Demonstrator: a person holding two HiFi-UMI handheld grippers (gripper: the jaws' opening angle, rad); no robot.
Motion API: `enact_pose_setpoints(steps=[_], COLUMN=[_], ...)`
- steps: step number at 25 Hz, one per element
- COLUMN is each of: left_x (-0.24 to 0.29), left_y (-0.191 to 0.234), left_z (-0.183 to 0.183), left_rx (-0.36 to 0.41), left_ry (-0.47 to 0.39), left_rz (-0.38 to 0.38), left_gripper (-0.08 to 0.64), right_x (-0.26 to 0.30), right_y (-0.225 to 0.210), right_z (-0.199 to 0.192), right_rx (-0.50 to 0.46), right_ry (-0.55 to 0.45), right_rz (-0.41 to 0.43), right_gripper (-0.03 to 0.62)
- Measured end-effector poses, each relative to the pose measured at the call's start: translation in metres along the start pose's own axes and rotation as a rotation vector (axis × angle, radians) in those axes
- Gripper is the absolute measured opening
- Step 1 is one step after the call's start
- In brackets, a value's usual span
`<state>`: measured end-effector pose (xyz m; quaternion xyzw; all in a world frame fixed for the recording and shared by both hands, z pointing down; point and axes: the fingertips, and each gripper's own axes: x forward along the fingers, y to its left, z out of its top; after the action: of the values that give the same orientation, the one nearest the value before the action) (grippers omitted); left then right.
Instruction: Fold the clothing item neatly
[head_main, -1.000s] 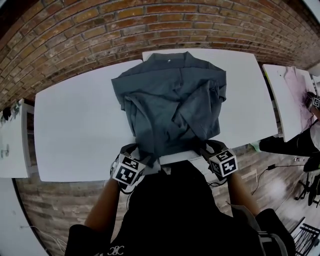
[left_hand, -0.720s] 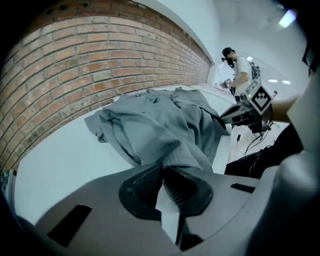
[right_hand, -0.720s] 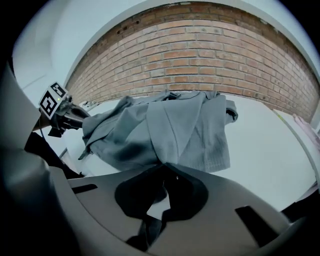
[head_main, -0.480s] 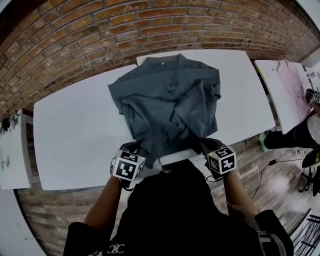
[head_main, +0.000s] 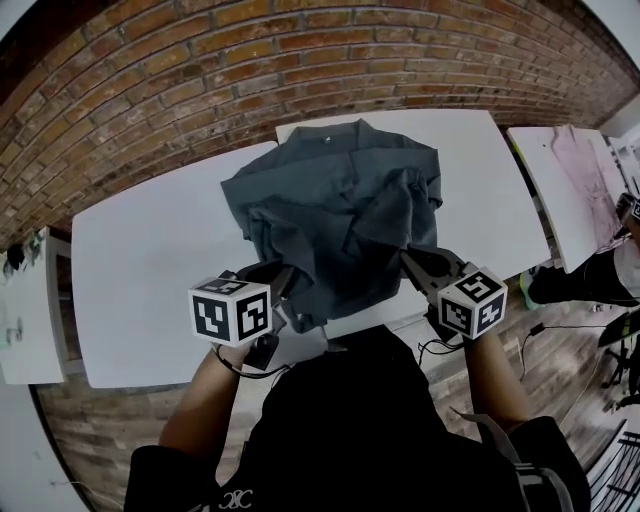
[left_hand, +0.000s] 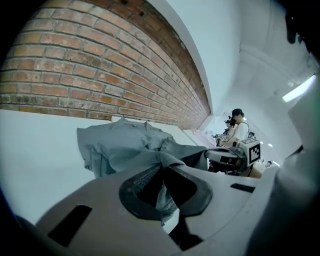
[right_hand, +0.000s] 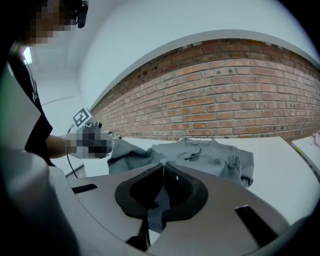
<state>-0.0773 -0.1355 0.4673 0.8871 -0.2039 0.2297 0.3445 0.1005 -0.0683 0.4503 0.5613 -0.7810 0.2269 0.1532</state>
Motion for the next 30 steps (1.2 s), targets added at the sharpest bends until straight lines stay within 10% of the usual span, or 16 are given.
enact_pose_setpoints(steps=[6, 17, 30], left_x=[0.023, 0.069, 0.061], left_y=[0.013, 0.148, 0.318], left_z=[0.076, 0.17, 0.135], left_rx=[0.057, -0.086, -0.122], left_ry=[-0.088, -0.143, 0.085], left_rz=[0.087, 0.391, 0.785], left_gripper=[0.009, 0.009, 0.009], right_x=[0.04, 0.157, 0.209], right_y=[-0.033, -0.164, -0.404], right_z=[0.065, 0.125, 0.083], right_rx=[-0.064, 0.01, 0.002], right_ry=[-0.017, 0.073, 0.281], right_rz=[0.054, 0.061, -0.372], right_gripper=[0.009, 0.009, 0.009])
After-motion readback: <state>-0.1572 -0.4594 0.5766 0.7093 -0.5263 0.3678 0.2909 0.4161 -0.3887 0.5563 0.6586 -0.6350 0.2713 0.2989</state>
